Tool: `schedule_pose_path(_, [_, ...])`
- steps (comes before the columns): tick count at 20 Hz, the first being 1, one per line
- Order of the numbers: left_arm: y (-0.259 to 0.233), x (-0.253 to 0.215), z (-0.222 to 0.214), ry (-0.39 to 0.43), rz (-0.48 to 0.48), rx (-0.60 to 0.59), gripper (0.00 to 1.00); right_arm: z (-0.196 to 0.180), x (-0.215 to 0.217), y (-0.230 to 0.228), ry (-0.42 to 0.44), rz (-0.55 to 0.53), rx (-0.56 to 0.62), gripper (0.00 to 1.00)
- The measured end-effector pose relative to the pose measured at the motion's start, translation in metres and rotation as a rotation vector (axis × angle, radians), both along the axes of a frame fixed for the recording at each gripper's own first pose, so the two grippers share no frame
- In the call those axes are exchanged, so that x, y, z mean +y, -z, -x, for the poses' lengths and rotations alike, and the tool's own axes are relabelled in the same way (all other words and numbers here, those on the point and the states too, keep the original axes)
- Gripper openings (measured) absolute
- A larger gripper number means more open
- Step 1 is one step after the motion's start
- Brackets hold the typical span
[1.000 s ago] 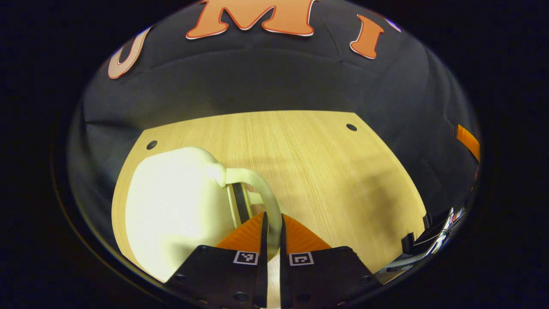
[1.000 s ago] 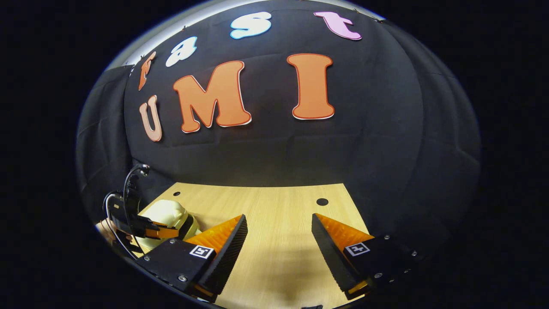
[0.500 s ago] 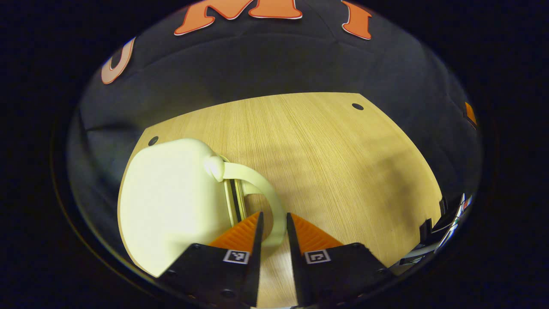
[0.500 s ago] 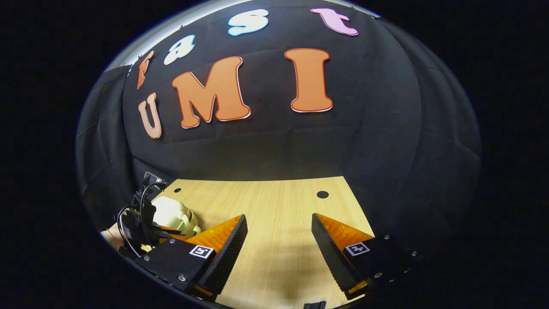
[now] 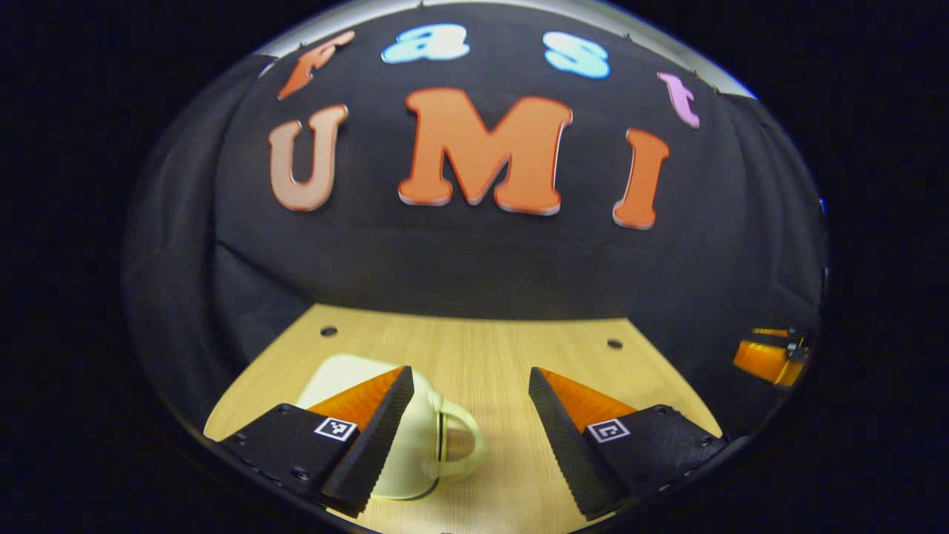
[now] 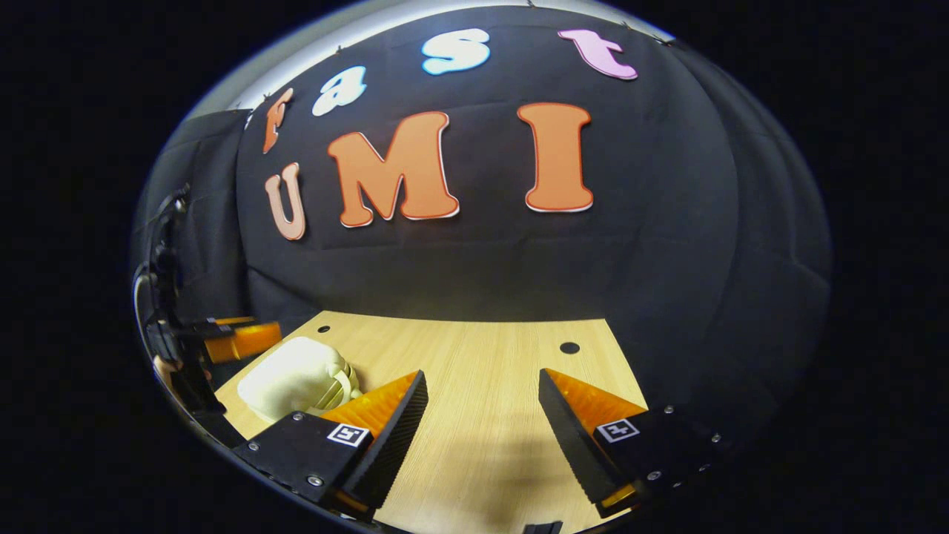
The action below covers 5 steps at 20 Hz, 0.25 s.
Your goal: First open the suitcase, pack the skin care products into it, and then close the suitcase.
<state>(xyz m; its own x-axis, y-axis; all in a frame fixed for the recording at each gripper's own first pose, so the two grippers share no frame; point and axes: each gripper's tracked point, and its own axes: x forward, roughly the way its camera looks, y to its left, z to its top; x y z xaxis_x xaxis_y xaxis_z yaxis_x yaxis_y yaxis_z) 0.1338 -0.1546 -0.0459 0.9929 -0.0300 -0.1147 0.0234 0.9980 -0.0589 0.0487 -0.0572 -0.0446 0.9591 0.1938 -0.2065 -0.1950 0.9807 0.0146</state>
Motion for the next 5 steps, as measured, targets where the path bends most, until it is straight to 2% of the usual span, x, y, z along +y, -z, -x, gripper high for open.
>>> schedule_pose_path(2, [-0.034,0.001,0.023,-0.026,0.024,-0.105,0.97,0.006,0.001,-0.011,0.012,0.006,-0.043,0.96])
schedule_pose_path(5, [-0.05,0.013,0.046,-0.057,0.057,-0.15,0.97,0.018,0.01,-0.033,0.029,-0.012,-0.131,0.96])
